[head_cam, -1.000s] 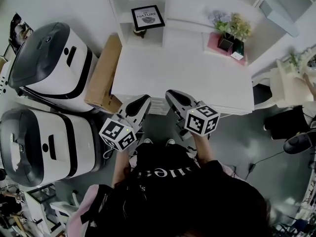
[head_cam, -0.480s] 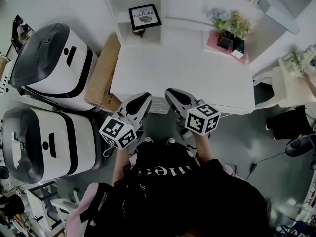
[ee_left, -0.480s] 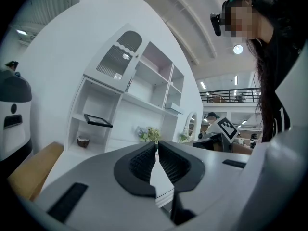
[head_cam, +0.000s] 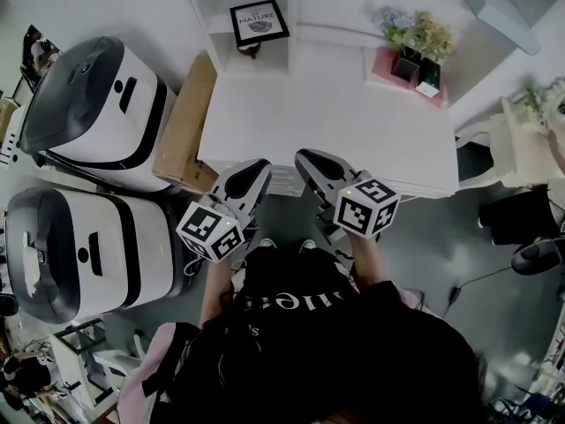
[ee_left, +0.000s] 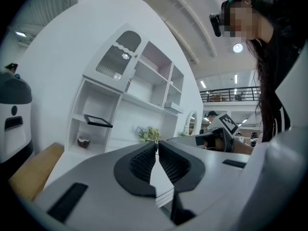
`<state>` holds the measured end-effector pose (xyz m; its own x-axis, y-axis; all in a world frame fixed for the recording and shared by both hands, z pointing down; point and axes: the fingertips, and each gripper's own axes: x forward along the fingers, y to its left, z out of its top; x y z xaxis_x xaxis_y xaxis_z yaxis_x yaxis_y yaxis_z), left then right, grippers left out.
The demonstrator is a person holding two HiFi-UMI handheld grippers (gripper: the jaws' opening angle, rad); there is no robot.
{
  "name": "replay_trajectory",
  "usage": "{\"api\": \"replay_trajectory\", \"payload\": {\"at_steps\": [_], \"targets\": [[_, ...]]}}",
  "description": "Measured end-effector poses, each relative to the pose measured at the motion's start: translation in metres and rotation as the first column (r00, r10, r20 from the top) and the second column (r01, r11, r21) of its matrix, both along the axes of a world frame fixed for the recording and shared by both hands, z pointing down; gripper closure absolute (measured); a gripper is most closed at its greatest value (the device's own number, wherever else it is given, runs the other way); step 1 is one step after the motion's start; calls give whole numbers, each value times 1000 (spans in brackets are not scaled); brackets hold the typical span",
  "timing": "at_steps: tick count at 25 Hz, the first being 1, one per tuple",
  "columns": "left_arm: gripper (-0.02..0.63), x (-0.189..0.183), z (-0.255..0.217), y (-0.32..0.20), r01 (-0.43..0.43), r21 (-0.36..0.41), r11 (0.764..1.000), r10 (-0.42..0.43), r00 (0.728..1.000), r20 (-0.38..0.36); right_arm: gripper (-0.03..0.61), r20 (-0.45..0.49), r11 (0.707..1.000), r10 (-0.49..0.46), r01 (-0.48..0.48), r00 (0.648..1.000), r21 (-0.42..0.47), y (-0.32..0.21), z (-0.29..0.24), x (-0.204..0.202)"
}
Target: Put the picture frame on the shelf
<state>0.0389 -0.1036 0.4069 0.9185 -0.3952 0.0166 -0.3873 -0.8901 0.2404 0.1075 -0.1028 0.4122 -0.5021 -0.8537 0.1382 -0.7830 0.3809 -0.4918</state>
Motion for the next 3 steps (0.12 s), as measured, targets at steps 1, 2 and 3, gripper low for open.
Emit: {"api": "replay_trajectory", "payload": {"at_steps": [1, 2, 3], "targets": [[584, 0, 0, 0, 0, 0, 1000, 0, 1000, 0, 520, 0, 1000, 0, 0, 1000, 1, 0, -1, 0], [584, 0, 0, 0, 0, 0, 1000, 0, 1000, -1, 520, 0, 1000, 0, 0, 1000, 3, 0, -1, 0], [584, 0, 0, 1, -1, 0, 1000, 1, 1000, -1, 520, 0, 1000, 0, 0, 1000, 4, 0, -2, 0]]}}
